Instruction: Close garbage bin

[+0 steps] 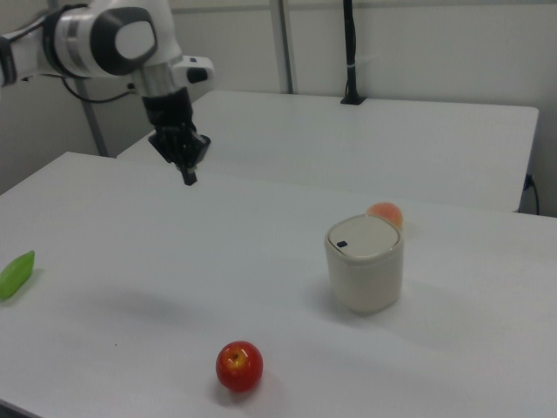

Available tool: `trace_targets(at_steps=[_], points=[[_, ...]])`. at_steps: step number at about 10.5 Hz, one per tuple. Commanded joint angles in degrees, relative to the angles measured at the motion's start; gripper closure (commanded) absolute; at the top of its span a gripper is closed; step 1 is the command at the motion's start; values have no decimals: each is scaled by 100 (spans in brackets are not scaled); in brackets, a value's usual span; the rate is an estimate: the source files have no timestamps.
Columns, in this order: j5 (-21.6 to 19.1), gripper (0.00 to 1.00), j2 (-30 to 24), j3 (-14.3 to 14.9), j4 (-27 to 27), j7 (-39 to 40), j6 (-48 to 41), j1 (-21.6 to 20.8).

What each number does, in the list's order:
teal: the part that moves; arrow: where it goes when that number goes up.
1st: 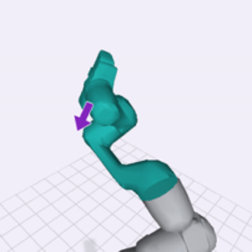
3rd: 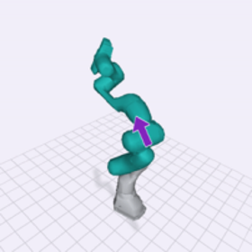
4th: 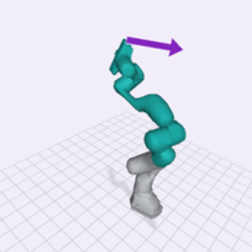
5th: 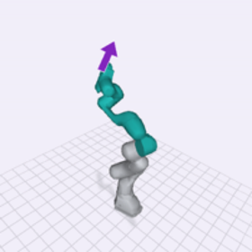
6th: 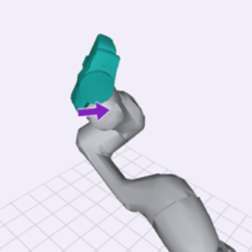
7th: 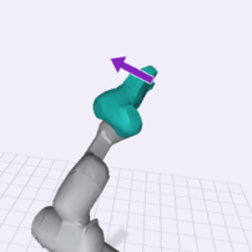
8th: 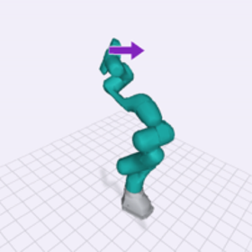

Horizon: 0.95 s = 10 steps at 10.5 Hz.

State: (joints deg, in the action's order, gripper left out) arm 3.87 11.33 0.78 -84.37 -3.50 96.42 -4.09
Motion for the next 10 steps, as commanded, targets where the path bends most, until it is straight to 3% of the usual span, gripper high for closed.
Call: trace_targets(at_steps=[1, 4, 5, 6, 7, 8, 10], points=[[53, 100, -683, 80, -386, 700, -429, -311], [44, 99, -1063, 80, -633, 1001, -774, -417], [35, 86, -1063, 80, -633, 1001, -792, -391], [26, 51, -1089, 89, -633, 992, -818, -373], [26, 10, -1142, 107, -642, 931, -809, -356], [44, 0, -1151, 142, -642, 922, -783, -338], [44, 0, -1142, 142, -642, 922, -730, -268]])
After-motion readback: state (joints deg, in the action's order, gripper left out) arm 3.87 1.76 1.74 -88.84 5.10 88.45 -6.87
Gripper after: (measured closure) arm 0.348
